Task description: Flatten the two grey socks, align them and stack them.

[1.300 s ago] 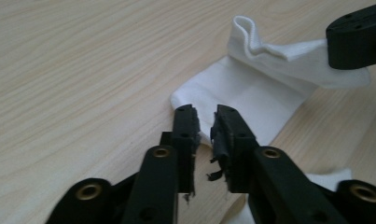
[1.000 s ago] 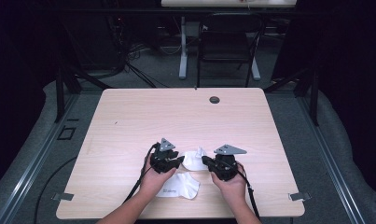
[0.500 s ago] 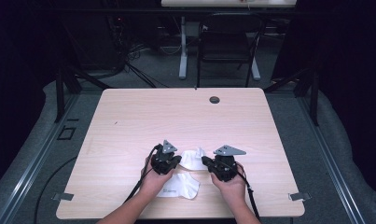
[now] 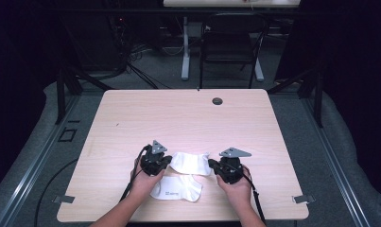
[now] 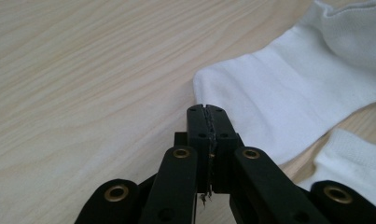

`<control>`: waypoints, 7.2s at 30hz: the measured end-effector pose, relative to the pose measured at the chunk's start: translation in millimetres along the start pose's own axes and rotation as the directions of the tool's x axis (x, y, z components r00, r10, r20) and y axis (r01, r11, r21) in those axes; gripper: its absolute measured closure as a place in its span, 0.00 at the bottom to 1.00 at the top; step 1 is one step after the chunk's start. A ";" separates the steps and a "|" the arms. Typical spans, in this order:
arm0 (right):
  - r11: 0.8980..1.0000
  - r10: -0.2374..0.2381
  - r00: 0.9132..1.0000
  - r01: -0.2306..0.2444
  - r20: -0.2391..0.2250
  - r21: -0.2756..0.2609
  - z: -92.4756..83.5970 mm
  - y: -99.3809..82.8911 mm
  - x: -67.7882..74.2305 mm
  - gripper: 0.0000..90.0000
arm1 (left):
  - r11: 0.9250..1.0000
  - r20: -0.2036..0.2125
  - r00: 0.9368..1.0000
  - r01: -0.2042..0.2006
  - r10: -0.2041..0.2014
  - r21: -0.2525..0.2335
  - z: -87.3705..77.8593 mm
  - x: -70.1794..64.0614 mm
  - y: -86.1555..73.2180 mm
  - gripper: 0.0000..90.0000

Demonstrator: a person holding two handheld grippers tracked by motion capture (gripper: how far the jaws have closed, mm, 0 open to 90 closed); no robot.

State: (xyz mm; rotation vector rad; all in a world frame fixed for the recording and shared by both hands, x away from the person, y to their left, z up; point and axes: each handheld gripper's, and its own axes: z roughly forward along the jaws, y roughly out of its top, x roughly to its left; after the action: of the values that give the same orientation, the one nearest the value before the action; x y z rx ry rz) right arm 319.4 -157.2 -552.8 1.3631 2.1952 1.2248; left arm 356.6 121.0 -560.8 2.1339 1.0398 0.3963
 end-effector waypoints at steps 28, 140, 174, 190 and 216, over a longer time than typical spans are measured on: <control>0.998 -0.016 0.997 0.012 0.070 0.058 24.4 -2.2 -8.6 0.75 | 1.000 0.001 1.000 0.027 -0.027 0.007 -0.3 9.8 -8.7 0.99; 0.995 -0.095 0.992 0.094 -0.082 -0.010 -2.3 22.7 29.4 0.96 | 0.996 0.086 0.996 0.029 -0.022 -0.079 -61.4 16.6 -7.4 0.98; 0.991 -0.128 0.984 0.133 -0.126 0.026 -22.0 4.5 53.1 0.96 | 0.997 0.113 0.993 0.039 -0.031 -0.066 -87.0 6.0 -44.5 0.98; 0.987 -0.144 0.979 0.153 -0.143 0.054 -14.5 -6.6 59.6 0.96 | 0.999 0.103 0.994 0.025 -0.021 -0.041 -80.8 5.3 -59.2 0.98; 0.978 -0.142 0.980 0.160 -0.137 0.131 -0.5 -17.6 53.5 0.95 | 1.000 0.091 0.996 0.008 -0.010 0.022 -63.3 4.3 -68.6 0.97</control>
State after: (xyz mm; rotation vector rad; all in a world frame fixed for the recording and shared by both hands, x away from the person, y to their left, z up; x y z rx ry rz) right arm 281.0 -116.1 -556.2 1.1701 2.4664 1.1486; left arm 286.6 182.7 -566.3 2.1448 1.0061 0.2822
